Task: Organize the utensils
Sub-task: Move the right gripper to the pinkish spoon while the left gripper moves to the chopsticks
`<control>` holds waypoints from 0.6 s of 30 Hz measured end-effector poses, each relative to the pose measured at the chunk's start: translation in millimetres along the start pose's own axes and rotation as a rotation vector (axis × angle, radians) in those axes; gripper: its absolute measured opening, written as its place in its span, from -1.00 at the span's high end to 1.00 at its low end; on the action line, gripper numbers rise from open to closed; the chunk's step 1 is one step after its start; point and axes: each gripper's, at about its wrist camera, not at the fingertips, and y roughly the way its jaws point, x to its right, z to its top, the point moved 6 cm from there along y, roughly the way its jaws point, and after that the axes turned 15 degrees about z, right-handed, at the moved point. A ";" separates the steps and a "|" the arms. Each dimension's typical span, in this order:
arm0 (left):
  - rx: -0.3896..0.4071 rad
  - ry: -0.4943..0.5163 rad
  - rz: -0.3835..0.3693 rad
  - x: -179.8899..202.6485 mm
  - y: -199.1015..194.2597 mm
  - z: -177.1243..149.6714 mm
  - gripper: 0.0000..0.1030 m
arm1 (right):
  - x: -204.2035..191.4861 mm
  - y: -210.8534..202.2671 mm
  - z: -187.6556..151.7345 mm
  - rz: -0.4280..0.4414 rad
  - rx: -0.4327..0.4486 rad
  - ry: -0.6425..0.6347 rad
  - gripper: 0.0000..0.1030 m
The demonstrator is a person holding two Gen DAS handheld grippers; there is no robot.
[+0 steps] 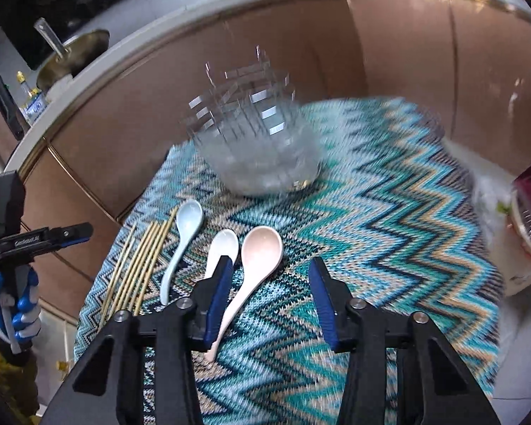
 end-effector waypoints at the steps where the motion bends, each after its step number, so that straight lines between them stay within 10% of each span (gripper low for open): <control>1: -0.019 -0.001 0.006 -0.6 7.2 3.8 0.36 | 3.2 7.6 1.0 0.007 -0.015 -0.001 0.19; 18: -0.197 0.010 0.076 -4.9 94.9 23.1 0.72 | 34.7 49.1 10.8 0.036 -0.110 -0.003 0.19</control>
